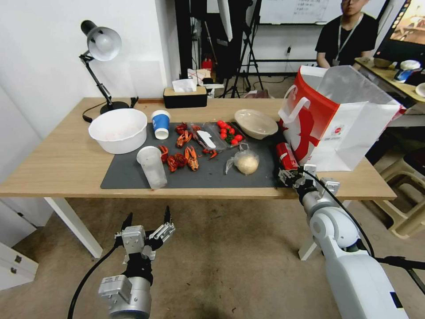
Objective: Pick up the trash from the table and place it into the takeout bag.
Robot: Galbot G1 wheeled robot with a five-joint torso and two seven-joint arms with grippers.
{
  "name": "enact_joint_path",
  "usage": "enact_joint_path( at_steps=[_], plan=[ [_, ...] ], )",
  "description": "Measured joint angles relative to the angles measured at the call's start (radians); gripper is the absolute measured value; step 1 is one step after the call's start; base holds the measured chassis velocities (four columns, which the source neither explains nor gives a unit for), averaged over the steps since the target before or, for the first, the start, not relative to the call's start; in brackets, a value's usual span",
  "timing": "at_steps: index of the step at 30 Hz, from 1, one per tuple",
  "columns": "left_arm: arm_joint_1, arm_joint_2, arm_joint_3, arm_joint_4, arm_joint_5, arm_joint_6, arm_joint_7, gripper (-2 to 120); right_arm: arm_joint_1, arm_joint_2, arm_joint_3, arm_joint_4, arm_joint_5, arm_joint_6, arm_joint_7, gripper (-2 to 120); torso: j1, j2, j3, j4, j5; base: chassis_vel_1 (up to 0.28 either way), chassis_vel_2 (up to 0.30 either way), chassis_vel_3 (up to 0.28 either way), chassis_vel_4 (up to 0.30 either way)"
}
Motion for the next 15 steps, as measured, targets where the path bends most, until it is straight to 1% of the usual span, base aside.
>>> enact_joint_path(
  at_steps=[9, 11, 12, 13, 15],
  plan=[
    [0.005, -0.001, 0.0, -0.009, 0.002, 0.0, -0.001, 100, -0.042, -0.037, 0.001, 0.106, -0.013, -0.005, -0.036, 52, 0.0, 0.0, 0.0, 0.0, 0.0, 0.0, 0.0, 0.0, 0.0],
    [0.007, -0.001, -0.001, -0.012, 0.003, 0.0, -0.002, 100, -0.051, -0.056, 0.001, 0.133, -0.011, -0.011, -0.047, 52, 0.0, 0.0, 0.0, 0.0, -0.0002, 0.0, 0.0, 0.0, 0.0],
    [0.008, -0.001, -0.004, -0.017, 0.003, -0.001, -0.004, 100, -0.057, -0.088, 0.001, 0.167, 0.003, -0.023, -0.057, 52, 0.0, 0.0, 0.0, -0.0001, 0.0001, 0.0, 0.0, 0.0, 0.0],
    [0.008, -0.001, -0.004, -0.017, 0.003, -0.001, -0.004, 100, -0.057, -0.088, 0.001, 0.167, 0.003, -0.023, -0.057, 52, 0.0, 0.0, 0.0, -0.0001, 0.0001, 0.0, 0.0, 0.0, 0.0],
    [0.009, -0.001, -0.005, -0.019, 0.003, -0.002, -0.007, 100, -0.052, -0.114, 0.002, 0.194, 0.03, -0.036, -0.059, 52, 0.0, 0.0, 0.0, -0.0001, -0.0001, 0.0, 0.0, 0.0, 0.0]
  ],
)
